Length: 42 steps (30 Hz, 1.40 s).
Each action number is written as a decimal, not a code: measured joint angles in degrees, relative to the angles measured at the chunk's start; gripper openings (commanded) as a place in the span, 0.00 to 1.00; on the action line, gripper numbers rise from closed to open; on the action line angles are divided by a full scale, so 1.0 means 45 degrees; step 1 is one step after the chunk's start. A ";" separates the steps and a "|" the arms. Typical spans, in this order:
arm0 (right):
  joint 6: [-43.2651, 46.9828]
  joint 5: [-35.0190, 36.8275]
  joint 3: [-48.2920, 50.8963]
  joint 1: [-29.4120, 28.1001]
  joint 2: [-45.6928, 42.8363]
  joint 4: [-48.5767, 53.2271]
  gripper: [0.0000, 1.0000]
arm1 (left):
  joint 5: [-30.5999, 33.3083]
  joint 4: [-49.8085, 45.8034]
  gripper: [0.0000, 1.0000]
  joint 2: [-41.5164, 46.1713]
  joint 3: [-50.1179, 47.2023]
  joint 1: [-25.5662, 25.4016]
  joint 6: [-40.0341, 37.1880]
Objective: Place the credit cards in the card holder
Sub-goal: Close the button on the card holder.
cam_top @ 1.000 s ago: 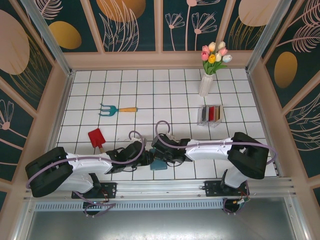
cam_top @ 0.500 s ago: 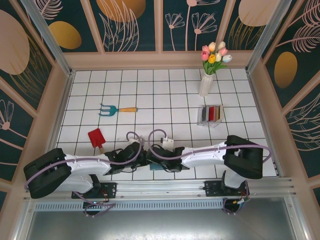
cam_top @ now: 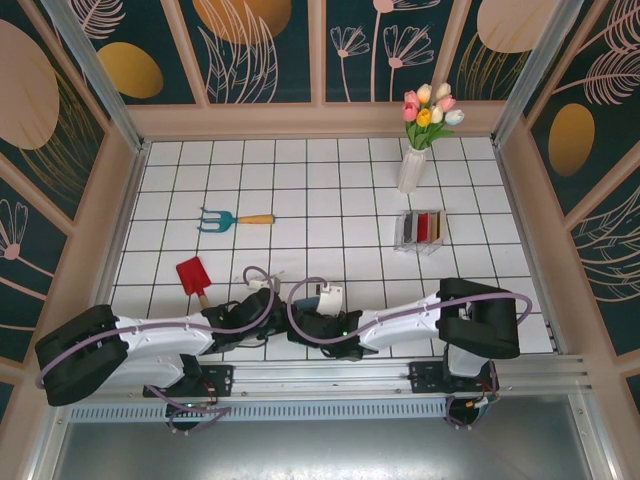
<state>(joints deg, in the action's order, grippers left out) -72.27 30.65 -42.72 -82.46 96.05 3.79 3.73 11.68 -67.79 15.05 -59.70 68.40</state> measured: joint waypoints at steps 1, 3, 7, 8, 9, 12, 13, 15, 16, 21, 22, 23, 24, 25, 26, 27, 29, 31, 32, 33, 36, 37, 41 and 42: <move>0.0126 -0.0049 0.0010 0.0058 -0.0058 -0.0019 0.00 | 0.0107 -0.0029 0.24 0.0092 -0.0044 0.0000 0.0063; 0.0481 -0.0758 0.0243 0.0418 -0.0418 -0.0282 0.00 | 0.0364 -0.0131 0.26 0.0330 -0.0151 0.0000 0.0189; 0.1117 -0.3152 0.0850 0.1622 -0.1428 -0.0947 0.00 | 0.0675 -0.0287 0.28 0.0583 -0.0180 0.0000 0.0262; 0.1307 -0.3696 0.0903 0.1875 -0.1554 -0.0986 0.00 | 0.0680 -0.0282 0.28 0.0593 -0.0180 0.0000 0.0257; 0.1462 -0.4163 0.0918 0.2103 -0.1632 -0.0996 0.00 | 0.0670 -0.0282 0.28 0.0593 -0.0180 0.0000 0.0257; 0.1807 -0.5013 0.0913 0.2506 -0.1695 -0.1020 0.00 | 0.0661 -0.0272 0.28 0.0593 -0.0180 0.0000 0.0248; 0.1894 -0.5153 0.0913 0.2569 -0.1690 -0.1044 0.00 | 0.0661 -0.0272 0.29 0.0593 -0.0180 0.0000 0.0243; 0.1948 -0.5338 0.0913 0.2652 -0.1685 -0.1054 0.00 | 0.0641 -0.0272 0.29 0.0593 -0.0180 0.0000 0.0199; 0.1948 -0.5411 0.0913 0.2676 -0.1666 -0.1098 0.00 | 0.0617 -0.0262 0.29 0.0588 -0.0180 0.0000 0.0185; 0.1987 -0.5950 0.0903 0.2696 -0.1511 -0.1520 0.00 | 0.0374 0.0053 0.30 0.0345 -0.0180 0.0000 0.0000; 0.2016 -0.5950 0.0850 0.2696 -0.1491 -0.1447 0.00 | 0.0335 0.0121 0.29 0.0248 -0.0180 0.0015 -0.0058; 0.2084 -0.5892 0.0724 0.2667 -0.1409 -0.1277 0.00 | 0.0321 0.0175 0.28 0.0160 -0.0180 0.0019 -0.0097; 0.2108 -0.5780 0.0597 0.2613 -0.1336 -0.1127 0.00 | 0.0330 0.0194 0.27 0.0097 -0.0175 0.0019 -0.0136; 0.2147 -0.5557 0.0432 0.2487 -0.1195 -0.0908 0.00 | 0.0350 0.0165 0.26 0.0044 -0.0155 0.0024 -0.0131; 0.2200 -0.5231 0.0253 0.2297 -0.1001 -0.0680 0.00 | 0.0389 0.0087 0.25 0.0024 -0.0107 0.0024 -0.0126; 0.2249 -0.4881 0.0102 0.2113 -0.0889 -0.0491 0.00 | 0.0437 -0.0019 0.25 0.0024 -0.0063 0.0024 -0.0087; 0.2268 -0.3764 -0.0374 0.1515 -0.0476 0.0029 0.00 | 0.0617 -0.0228 0.24 0.0034 -0.0010 0.0024 0.0078; 0.2234 -0.2710 -0.0719 0.0928 -0.0049 0.0267 0.00 | 0.0801 -0.0408 0.23 0.0160 -0.0010 0.0024 0.0296; 0.2229 -0.2147 -0.0884 0.0636 0.0199 0.0321 0.00 | 0.0933 -0.0563 0.23 0.0262 -0.0010 0.0024 0.0427; 0.2225 -0.1656 -0.1005 0.0398 0.0369 0.0379 0.00 | 0.0996 -0.0690 0.23 0.0364 -0.0015 0.0024 0.0559; 0.2244 -0.0272 -0.1141 -0.0253 0.0782 0.0403 0.00 | 0.1214 -0.1001 0.23 0.0748 -0.0097 0.0024 0.0942; 0.2234 0.0126 -0.1141 -0.0418 0.0894 0.0350 0.00 | 0.1336 -0.1127 0.23 0.0947 -0.0165 0.0024 0.1073; 0.2132 0.1496 -0.1103 -0.1039 0.1331 0.0117 0.00 | 0.1661 -0.1559 0.23 0.1554 -0.0461 0.0024 0.1428; 0.2055 0.1919 -0.1122 -0.1214 0.1477 0.0117 0.00 | 0.1705 -0.1661 0.22 0.1637 -0.0500 0.0024 0.1477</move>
<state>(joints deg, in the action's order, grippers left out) -63.02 39.29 -47.77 -87.92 102.69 4.32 11.40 4.21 -60.42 12.80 -59.59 75.05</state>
